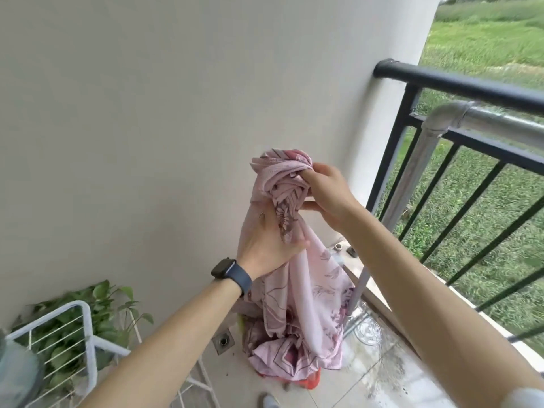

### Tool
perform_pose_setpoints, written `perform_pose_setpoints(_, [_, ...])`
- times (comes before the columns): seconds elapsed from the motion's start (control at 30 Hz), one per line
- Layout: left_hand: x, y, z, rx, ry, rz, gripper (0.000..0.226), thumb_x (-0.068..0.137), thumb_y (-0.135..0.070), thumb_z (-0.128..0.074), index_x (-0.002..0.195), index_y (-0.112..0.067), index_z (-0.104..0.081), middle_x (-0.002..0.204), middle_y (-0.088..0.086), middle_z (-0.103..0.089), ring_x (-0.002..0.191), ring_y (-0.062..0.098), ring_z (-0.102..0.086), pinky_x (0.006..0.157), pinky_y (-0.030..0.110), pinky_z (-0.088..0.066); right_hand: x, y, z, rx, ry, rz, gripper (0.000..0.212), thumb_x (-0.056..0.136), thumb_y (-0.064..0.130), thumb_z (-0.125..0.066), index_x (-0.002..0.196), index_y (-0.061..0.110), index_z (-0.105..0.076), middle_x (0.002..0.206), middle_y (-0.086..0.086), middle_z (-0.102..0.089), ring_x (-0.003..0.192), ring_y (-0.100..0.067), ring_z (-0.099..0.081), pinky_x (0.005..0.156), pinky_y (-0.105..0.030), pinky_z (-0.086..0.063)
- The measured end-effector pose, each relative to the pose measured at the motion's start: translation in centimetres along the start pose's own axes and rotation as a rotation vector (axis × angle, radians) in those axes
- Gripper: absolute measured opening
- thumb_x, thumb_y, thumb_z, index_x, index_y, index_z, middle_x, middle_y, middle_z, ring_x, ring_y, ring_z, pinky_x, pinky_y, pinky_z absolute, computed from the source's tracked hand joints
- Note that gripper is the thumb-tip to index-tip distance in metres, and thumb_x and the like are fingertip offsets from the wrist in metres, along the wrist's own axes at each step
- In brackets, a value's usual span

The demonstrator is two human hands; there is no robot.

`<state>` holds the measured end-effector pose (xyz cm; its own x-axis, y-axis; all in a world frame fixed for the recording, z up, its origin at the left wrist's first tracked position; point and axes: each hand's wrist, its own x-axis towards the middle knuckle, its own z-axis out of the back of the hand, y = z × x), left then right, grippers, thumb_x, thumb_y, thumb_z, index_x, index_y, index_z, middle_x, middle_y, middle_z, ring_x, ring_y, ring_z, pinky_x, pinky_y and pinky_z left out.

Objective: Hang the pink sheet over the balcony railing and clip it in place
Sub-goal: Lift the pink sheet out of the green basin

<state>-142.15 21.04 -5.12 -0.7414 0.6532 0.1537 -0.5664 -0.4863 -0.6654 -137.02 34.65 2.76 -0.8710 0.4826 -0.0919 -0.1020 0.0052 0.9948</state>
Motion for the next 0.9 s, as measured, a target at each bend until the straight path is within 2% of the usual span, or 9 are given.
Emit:
perform_pose_setpoints(0.17, [6.4, -2.7, 7.9, -0.072, -0.399, -0.060, 0.034, 0.081, -0.005, -0.058, 0.112, -0.019, -0.060, 0.094, -0.007, -0.069, 0.088, 0.020, -0.065, 0.070, 0.024, -0.047, 0.4, 4.4, 3.3, -0.043, -0.062, 0.214, 0.023, 0.093, 0.042, -0.062, 0.103, 0.022, -0.069, 0.104, 0.002, -0.073, 0.099, -0.012, -0.067, 0.083, -0.035, -0.054])
perform_pose_setpoints(0.3, [10.4, -7.7, 14.3, -0.153, -0.604, -0.057, 0.027, 0.081, 0.000, -0.049, 0.102, -0.013, -0.060, 0.085, -0.007, -0.060, 0.078, 0.016, -0.052, 0.062, 0.016, -0.034, 0.1, 0.9, 4.2, -0.223, -0.119, 0.192, 0.095, 0.070, 0.067, -0.075, 0.147, 0.025, -0.038, 0.149, -0.001, -0.044, 0.130, -0.014, -0.048, 0.104, -0.039, -0.045])
perform_pose_setpoints(0.37, [11.4, -10.0, 16.2, -0.201, -0.641, -0.089, 0.026, 0.082, 0.000, -0.047, 0.100, -0.014, -0.057, 0.080, -0.012, -0.056, 0.074, 0.013, -0.050, 0.056, 0.009, -0.034, 0.4, -2.3, 3.7, -0.410, -0.010, 0.109, 0.136, 0.056, 0.074, -0.080, 0.157, 0.029, -0.002, 0.165, 0.001, -0.009, 0.147, -0.018, -0.022, 0.118, -0.045, -0.028])
perform_pose_setpoints(0.43, [11.9, -11.6, 17.0, -0.255, -0.655, -0.106, 0.027, 0.082, 0.000, -0.045, 0.100, -0.017, -0.055, 0.079, -0.015, -0.053, 0.070, 0.007, -0.051, 0.055, 0.006, -0.035, 0.6, -5.0, 2.5, -0.472, 0.174, 0.006, 0.149, 0.051, 0.073, -0.083, 0.156, 0.029, 0.014, 0.165, 0.005, -0.001, 0.149, -0.016, -0.015, 0.121, -0.043, -0.024])
perform_pose_setpoints(0.5, [12.1, -12.3, 17.6, -0.292, -0.637, -0.118, 0.027, 0.082, -0.001, -0.045, 0.099, -0.019, -0.054, 0.081, -0.015, -0.055, 0.070, -0.001, -0.052, 0.054, 0.006, -0.037, 0.6, -6.5, 1.4, -0.589, 0.249, 0.005, 0.109, 0.066, 0.054, -0.085, 0.153, 0.024, -0.026, 0.147, 0.003, -0.046, 0.131, -0.018, -0.050, 0.104, -0.038, -0.048])
perform_pose_setpoints(0.57, [11.9, -11.8, 18.3, -0.219, -0.593, -0.138, 0.023, 0.083, -0.005, -0.049, 0.101, -0.018, -0.057, 0.083, -0.013, -0.058, 0.072, 0.004, -0.054, 0.056, 0.010, -0.039, 1.1, -6.0, 2.1, -0.738, 0.006, 0.126, 0.016, 0.083, 0.029, -0.070, 0.098, 0.022, -0.068, 0.091, 0.000, -0.069, 0.088, -0.024, -0.065, 0.070, -0.035, -0.054])
perform_pose_setpoints(0.6, [11.7, -11.1, 18.8, -0.165, -0.560, -0.135, 0.023, 0.084, -0.008, -0.051, 0.103, -0.017, -0.059, 0.084, -0.011, -0.060, 0.075, 0.008, -0.055, 0.058, 0.014, -0.040, 1.3, -5.0, 3.1, -0.741, -0.150, 0.178, 0.007, 0.084, 0.021, -0.062, 0.081, 0.024, -0.068, 0.078, -0.001, -0.068, 0.078, -0.027, -0.064, 0.063, -0.035, -0.051])
perform_pose_setpoints(0.73, [10.5, -6.0, 19.5, 0.055, -0.422, -0.017, 0.024, 0.085, -0.012, -0.054, 0.106, -0.020, -0.063, 0.092, -0.005, -0.063, 0.087, 0.019, -0.055, 0.071, 0.023, -0.037, 2.2, -0.2, 7.9, -0.393, -0.514, 0.200, 0.029, 0.075, 0.008, -0.058, 0.095, 0.023, -0.072, 0.080, 0.002, -0.073, 0.069, -0.019, -0.071, 0.062, -0.036, -0.061])
perform_pose_setpoints(0.9, [8.7, -2.0, 16.5, -0.028, -0.261, 0.223, 0.028, 0.079, -0.028, -0.048, 0.098, -0.018, -0.066, 0.100, 0.004, -0.068, 0.096, 0.028, -0.061, 0.084, 0.033, -0.049, 2.3, 2.6, 6.4, -0.054, -0.380, 0.177, 0.048, 0.061, 0.005, -0.052, 0.102, 0.024, -0.068, 0.095, -0.004, -0.072, 0.086, -0.024, -0.072, 0.073, -0.042, -0.062])
